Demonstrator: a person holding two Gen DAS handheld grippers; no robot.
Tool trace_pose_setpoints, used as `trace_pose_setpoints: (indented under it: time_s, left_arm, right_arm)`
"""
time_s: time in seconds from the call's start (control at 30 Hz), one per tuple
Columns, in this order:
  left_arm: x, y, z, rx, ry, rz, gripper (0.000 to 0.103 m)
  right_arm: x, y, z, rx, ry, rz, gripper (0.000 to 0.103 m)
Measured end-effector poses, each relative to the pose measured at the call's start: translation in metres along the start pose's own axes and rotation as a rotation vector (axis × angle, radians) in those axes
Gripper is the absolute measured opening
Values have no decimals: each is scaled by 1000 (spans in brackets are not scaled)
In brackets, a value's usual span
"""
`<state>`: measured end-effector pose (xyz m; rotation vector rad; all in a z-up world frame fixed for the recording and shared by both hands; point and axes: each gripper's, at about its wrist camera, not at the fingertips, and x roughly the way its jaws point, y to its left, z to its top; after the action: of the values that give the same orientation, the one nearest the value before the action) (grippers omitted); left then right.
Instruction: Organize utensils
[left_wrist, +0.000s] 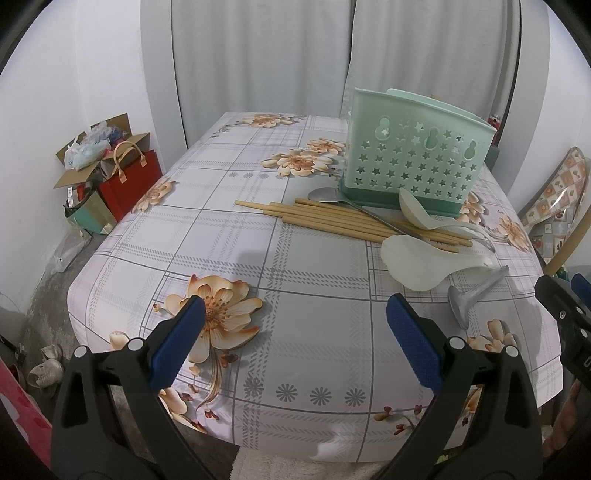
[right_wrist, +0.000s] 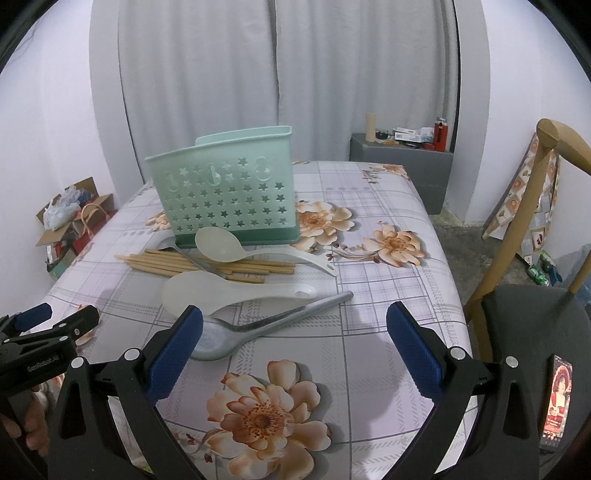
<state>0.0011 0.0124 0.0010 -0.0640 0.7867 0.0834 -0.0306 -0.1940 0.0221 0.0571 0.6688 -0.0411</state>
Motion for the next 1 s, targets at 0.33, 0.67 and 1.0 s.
trace_pose_setpoints:
  time_s: [0.33,0.67,1.0]
  left_arm:
    - [1,-1,-1,1,0,-2,94]
    - [3,-3,-2,8,9,-1,95]
    - [19,-1,-1,4,58,-11,94]
  right_arm:
    - [-1,3,0,-4,-5,3,97]
    - [0,0,1,7,-4,5,97]
    - [8,-3,0,16,21,3,97]
